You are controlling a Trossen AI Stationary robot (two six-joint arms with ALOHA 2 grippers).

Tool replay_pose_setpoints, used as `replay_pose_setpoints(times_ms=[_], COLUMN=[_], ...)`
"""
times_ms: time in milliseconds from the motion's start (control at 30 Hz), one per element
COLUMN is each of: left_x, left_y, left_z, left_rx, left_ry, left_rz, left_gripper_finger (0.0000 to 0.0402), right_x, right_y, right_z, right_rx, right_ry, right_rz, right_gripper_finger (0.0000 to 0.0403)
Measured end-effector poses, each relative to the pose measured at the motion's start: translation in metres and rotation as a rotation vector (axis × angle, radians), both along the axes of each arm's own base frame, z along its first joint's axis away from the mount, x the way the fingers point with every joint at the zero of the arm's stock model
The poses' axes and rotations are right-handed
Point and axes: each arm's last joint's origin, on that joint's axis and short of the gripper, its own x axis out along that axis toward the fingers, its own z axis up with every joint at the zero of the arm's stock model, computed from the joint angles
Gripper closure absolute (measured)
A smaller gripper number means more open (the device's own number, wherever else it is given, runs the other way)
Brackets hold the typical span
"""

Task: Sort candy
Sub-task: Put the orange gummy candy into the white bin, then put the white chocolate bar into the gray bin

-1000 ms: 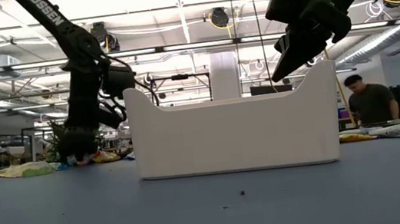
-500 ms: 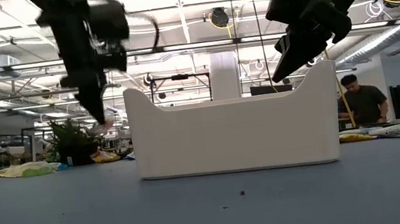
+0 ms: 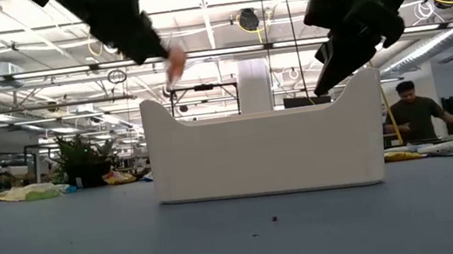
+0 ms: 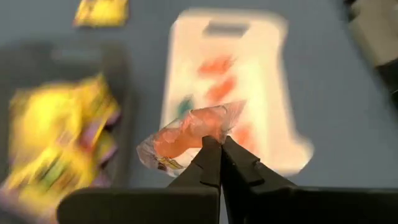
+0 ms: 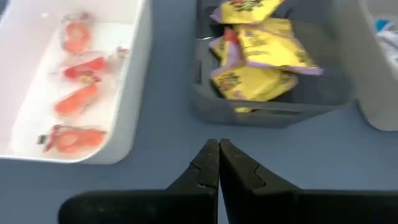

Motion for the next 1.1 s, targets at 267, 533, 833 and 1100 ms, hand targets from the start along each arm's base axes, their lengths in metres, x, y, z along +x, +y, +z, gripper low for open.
replay_pose_setpoints(times_ms=[267, 533, 833, 1100], left_x=[0.027, 0.063, 0.078, 0.077], left_y=[-0.015, -0.02, -0.013, -0.009], left_z=[-0.013, -0.028, -0.052, -0.054], left_rx=[-0.08, -0.061, -0.051, -0.068], left_ry=[-0.084, -0.029, 0.062, 0.096], left_rz=[-0.119, -0.163, -0.142, -0.113], left_gripper_finger=[0.04, 0.04, 0.0398, 0.0324], right_x=[-0.001, -0.008, -0.014, 0.002], right_y=[0.027, 0.051, 0.079, 0.091], right_z=[-0.002, -0.006, -0.007, -0.033], right_rx=[0.042, 0.074, 0.15, 0.155], right_ry=[0.022, 0.083, 0.099, 0.149], right_rz=[0.037, 0.012, 0.036, 0.037], right_gripper_finger=[0.0403, 0.0403, 0.0403, 0.0403])
